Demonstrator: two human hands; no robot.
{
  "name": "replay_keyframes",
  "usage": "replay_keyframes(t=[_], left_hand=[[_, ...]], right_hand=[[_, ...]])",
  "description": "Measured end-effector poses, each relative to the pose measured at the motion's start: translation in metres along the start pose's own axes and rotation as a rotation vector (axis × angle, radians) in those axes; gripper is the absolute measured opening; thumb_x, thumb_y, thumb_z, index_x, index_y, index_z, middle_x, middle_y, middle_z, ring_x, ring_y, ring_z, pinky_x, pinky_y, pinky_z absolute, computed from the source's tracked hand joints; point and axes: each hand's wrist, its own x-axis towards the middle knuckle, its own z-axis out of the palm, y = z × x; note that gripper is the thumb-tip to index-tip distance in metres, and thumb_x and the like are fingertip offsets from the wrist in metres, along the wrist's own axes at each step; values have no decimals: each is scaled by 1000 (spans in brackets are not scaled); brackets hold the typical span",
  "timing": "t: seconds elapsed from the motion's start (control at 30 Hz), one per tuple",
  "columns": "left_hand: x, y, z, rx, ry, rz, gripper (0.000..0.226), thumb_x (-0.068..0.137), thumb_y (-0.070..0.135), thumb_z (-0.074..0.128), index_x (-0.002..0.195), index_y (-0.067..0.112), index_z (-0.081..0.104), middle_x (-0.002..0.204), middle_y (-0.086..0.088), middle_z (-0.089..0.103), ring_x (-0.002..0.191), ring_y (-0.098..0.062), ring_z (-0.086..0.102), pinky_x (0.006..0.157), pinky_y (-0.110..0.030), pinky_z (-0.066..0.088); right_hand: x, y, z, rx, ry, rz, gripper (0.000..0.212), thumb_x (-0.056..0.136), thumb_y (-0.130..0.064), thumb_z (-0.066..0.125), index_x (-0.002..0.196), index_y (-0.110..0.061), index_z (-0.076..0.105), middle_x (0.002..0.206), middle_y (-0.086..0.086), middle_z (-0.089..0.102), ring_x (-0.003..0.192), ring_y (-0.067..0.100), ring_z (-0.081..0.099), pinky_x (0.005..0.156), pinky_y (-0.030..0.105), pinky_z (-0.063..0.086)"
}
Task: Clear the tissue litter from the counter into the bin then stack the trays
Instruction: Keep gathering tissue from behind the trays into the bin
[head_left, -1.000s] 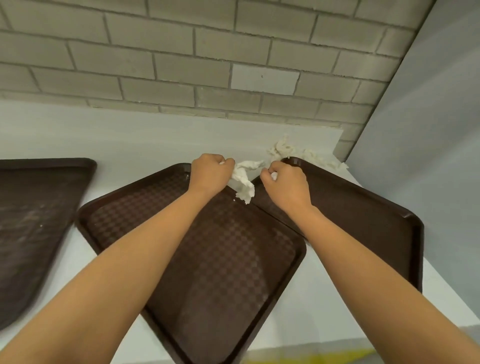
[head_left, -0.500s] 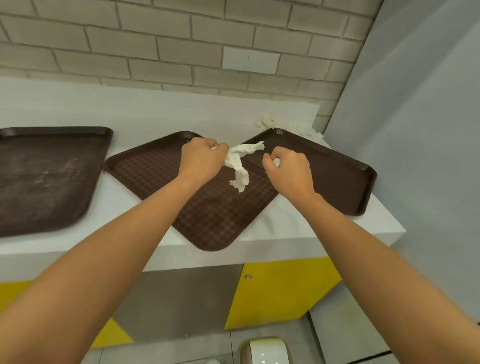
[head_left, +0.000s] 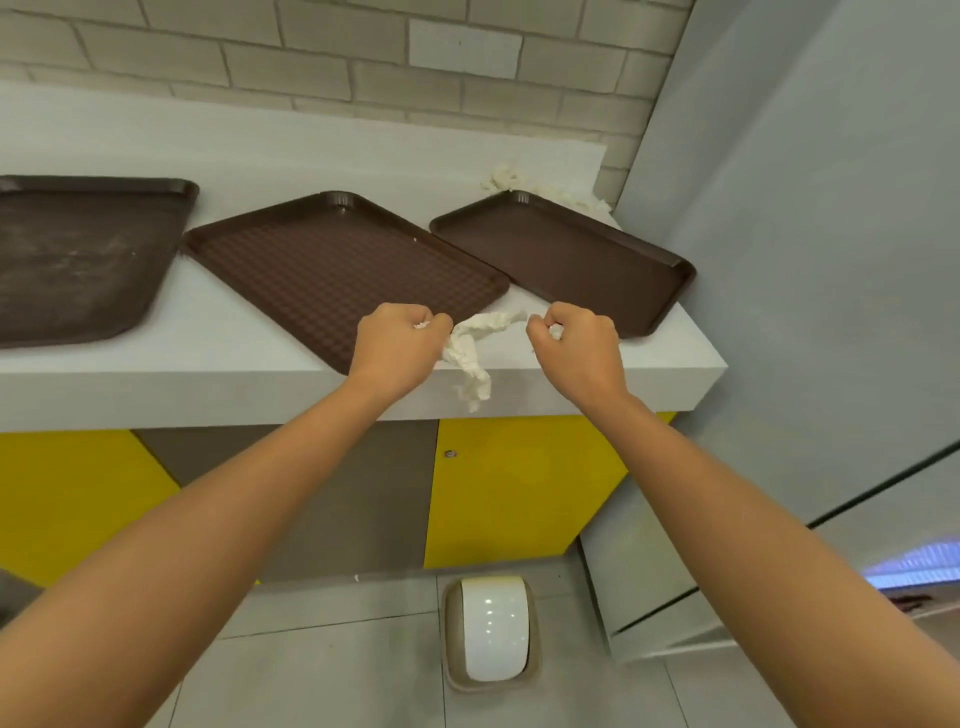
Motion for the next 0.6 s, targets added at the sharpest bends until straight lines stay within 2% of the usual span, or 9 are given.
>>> replay_keyframes(t=[0.1, 0.2, 0.3, 0.43, 0.53, 0.6], left_hand=[[-25, -6, 25, 4, -12, -48, 39, 85, 18, 52, 52, 11, 32, 52, -2, 28, 50, -13, 25, 40, -20, 22], [-51, -14, 49, -10, -21, -103, 42, 85, 18, 52, 50, 12, 29, 51, -1, 27, 44, -10, 26, 45, -25, 24], [-72, -26, 71, -21, -34, -190, 45, 85, 15, 51, 46, 14, 30, 38, 5, 30, 34, -8, 33, 35, -13, 24], [-92, -51, 95, 32, -65, -258, 40, 85, 17, 51, 50, 12, 32, 53, 1, 28, 49, -14, 26, 39, -17, 22], [-105, -74, 113, 42, -98, -325, 40, 87, 18, 50, 52, 11, 34, 68, 11, 21, 49, -14, 28, 49, -24, 25], [-112, -91, 124, 42, -107, -375, 39, 86, 17, 50, 52, 11, 32, 60, 4, 25, 52, -15, 26, 48, -26, 23]], right_hand=[[-20, 29, -6, -15, -49, 24, 29, 89, -29, 49, 62, -19, 48, 50, -1, 45, 52, 17, 43, 49, 30, 28], [-39, 57, -7, -22, -98, 42, 32, 89, -27, 49, 58, -21, 45, 51, 0, 45, 55, 20, 44, 51, 32, 28], [-56, 81, 1, -9, -122, 65, 33, 87, -25, 50, 55, -21, 42, 56, 7, 51, 58, 24, 48, 55, 33, 36], [-79, 109, 17, 4, -192, 116, 29, 86, -22, 50, 59, -12, 47, 59, 13, 50, 60, 27, 46, 55, 36, 36], [-97, 131, 33, 13, -237, 157, 27, 85, -20, 52, 61, -10, 46, 56, 9, 43, 59, 25, 40, 53, 33, 28], [-109, 146, 47, 22, -277, 207, 28, 83, -20, 53, 60, -10, 43, 54, 7, 41, 58, 23, 38, 51, 33, 25]])
